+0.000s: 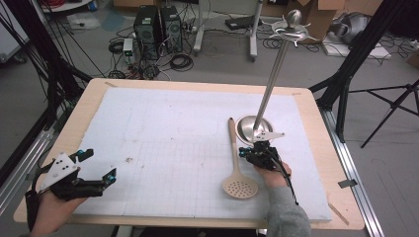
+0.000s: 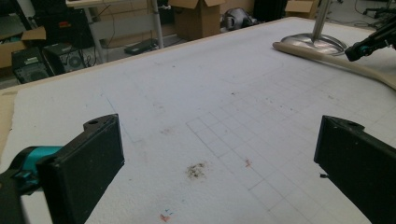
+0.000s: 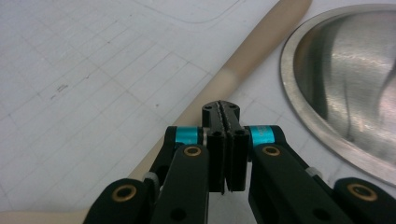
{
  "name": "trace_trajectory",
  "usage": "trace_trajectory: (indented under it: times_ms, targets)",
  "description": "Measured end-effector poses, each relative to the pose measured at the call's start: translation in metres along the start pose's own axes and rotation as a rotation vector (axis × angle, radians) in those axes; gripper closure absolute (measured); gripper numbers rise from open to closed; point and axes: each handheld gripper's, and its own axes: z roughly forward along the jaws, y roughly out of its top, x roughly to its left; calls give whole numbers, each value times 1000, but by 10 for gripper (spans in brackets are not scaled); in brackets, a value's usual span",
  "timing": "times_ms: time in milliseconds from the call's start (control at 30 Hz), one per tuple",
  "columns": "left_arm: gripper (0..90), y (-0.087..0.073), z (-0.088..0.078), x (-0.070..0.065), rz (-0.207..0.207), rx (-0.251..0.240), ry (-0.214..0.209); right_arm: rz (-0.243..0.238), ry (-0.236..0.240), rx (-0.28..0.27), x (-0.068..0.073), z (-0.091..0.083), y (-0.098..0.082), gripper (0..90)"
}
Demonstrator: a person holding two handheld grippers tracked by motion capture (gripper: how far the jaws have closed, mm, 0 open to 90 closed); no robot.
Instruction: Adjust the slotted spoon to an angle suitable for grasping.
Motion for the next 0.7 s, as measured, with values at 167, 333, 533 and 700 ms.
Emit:
trace_trajectory:
  times_ms: [167, 333, 533, 700]
  targets:
    - [18, -1, 0, 1, -3, 8, 3, -25, 0, 7, 2, 4, 0, 894]
    - [19, -1, -2, -1, 11, -3, 4, -29, 2, 29, 2, 8, -1, 894]
    - [28, -2, -5, -3, 22, -9, -1, 1, 20, 15, -2, 12, -1, 894]
    - [28, -4, -7, -1, 14, -3, 9, -15, 32, 4, -3, 15, 0, 894]
